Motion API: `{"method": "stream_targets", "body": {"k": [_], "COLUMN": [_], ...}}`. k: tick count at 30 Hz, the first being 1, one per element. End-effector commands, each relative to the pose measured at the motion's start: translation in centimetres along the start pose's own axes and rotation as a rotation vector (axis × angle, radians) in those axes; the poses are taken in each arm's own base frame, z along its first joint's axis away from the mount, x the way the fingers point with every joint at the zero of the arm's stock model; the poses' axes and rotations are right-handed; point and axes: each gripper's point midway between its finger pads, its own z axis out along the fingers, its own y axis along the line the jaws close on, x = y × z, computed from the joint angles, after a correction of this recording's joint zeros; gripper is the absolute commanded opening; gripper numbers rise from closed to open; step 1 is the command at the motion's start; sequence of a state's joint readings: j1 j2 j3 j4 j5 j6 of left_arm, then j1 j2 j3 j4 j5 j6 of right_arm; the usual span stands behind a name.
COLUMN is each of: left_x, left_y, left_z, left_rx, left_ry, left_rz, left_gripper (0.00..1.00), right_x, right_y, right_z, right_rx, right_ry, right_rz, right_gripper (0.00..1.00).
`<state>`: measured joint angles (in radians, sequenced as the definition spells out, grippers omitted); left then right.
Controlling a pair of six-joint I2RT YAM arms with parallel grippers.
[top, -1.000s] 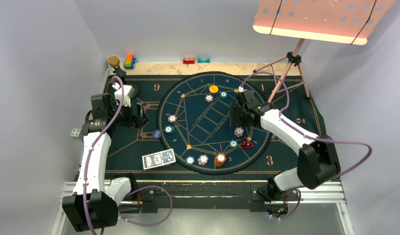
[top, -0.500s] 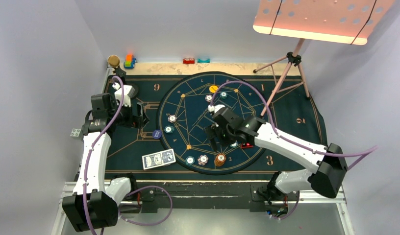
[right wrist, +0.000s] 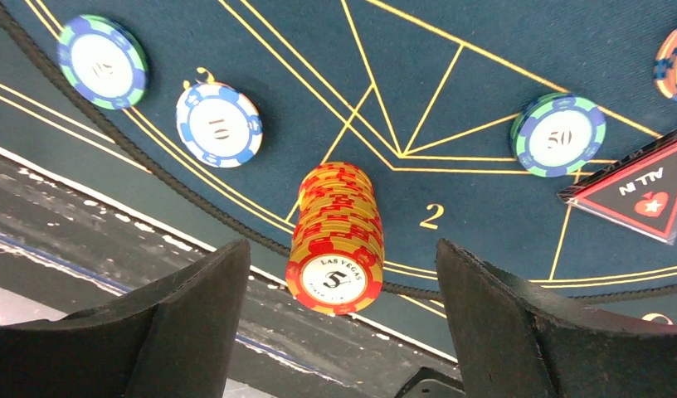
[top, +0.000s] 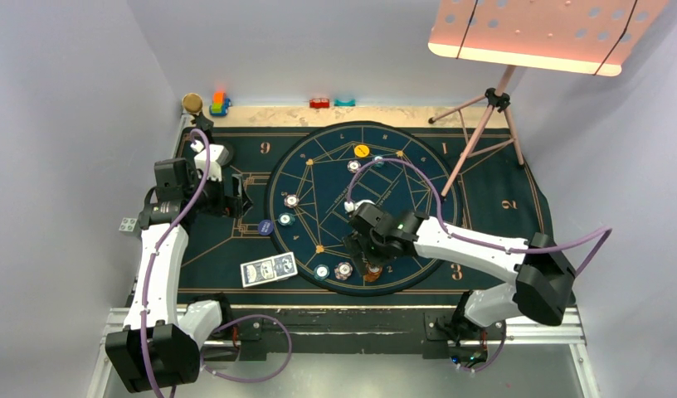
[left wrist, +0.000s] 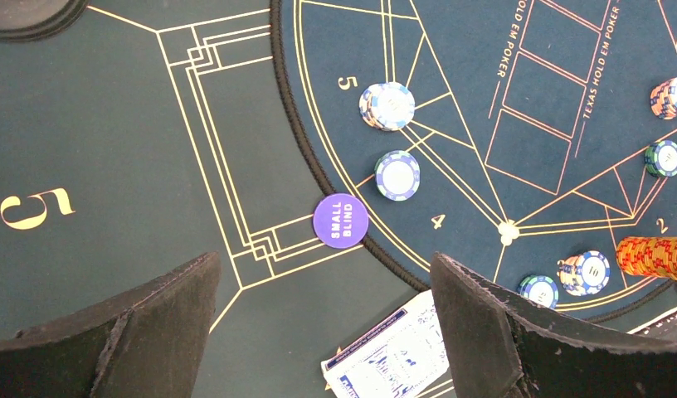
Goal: Distribute texas hold em gaming equipment
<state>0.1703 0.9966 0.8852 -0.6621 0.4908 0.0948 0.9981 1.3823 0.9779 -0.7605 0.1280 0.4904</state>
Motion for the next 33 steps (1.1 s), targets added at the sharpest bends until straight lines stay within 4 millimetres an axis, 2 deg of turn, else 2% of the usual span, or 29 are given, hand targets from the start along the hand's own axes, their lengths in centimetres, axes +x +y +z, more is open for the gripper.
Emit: {"method": "stream_targets", "body": {"k": [1,6,15,24,28,33], "left_x": [-0.4,-0.4,-0.4,-0.4,-0.4,-0.5], "left_y": [0.0,0.0,0.0,-0.1,0.0,-0.1], "left_z": [-0.1,-0.1,-0.1,-0.2,-0.1,-0.2], "left_rx": [0.012,0.012,0.011,0.011,0.011,0.012], "left_ry": [-0.021,-0.021,-0.020,-0.024,-0.024,-0.026], "left_rz": [0.019,0.020,0.018,0.022,0.021,0.022], "left_gripper": [1.00,1.00,1.00,1.00,1.00,1.00], "right_x": [0.8,1.2,0.9,0.9,0.3,-2.1], "right_y": [0.5,0.6,0.9,0.6,0.6,1.1], "right_z": [1.0,1.5,1.2,0.9,0.2,-2.1], "right_rx": [-0.011,-0.011,-0.022,-0.009,-0.003,-0.008], "right_ry": [0.010,0.014,0.003,-0.001,-0.010,-0.061], "right_rz": [0.017,0.017,0.019,0.024,0.023,0.017], "right_gripper": [0.84,0.79,0.65,0.41,0.31,0.25]}}
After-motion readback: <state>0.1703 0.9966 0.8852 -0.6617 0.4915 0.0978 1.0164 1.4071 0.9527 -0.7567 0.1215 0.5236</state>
